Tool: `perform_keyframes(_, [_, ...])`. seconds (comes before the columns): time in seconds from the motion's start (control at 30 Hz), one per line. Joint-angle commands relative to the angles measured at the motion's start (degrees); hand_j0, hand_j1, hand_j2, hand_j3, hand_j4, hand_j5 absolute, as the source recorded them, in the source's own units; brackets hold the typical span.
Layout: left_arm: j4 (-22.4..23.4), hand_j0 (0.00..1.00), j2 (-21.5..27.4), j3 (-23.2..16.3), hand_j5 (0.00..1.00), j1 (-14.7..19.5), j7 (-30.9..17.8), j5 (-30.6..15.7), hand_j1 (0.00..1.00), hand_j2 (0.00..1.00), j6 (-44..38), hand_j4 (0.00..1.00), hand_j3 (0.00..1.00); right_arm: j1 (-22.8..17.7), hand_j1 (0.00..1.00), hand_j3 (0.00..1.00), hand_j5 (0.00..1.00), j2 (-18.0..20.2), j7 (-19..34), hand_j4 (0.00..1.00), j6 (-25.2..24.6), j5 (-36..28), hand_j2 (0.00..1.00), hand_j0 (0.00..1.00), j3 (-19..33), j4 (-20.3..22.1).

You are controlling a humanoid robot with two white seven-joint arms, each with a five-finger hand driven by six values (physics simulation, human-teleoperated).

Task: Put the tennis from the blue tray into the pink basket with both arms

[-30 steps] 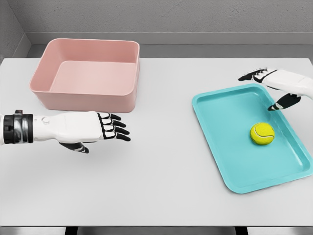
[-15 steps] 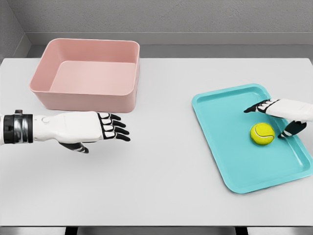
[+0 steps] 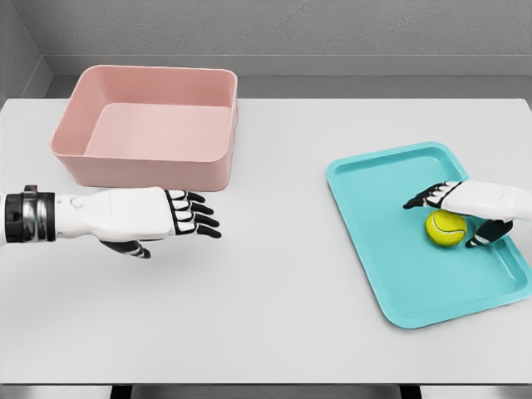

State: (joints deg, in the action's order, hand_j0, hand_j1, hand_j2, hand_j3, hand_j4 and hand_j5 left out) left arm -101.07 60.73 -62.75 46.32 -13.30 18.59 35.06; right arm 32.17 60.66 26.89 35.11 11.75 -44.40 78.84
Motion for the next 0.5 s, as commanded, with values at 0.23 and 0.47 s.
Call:
perform_keyframes(0.23, [0.0,1.00,0.4,0.2,1.00,0.1,0.0,-0.4,1.00,1.00,-0.1,1.00,1.00,0.1,1.00,1.00,1.00,-0.2,0.1,1.00,-0.1,-0.3,1.00,1.00,-1.8,-0.2])
perform_keyframes(0.47, [0.0,1.00,0.5,0.2,1.00,0.1,-0.1,-0.4,1.00,1.00,-0.1,1.00,1.00,0.1,0.94,0.94,0.94,-0.5,0.3,0.94,-0.1,-0.3,0.94,0.94,-1.8,-1.2])
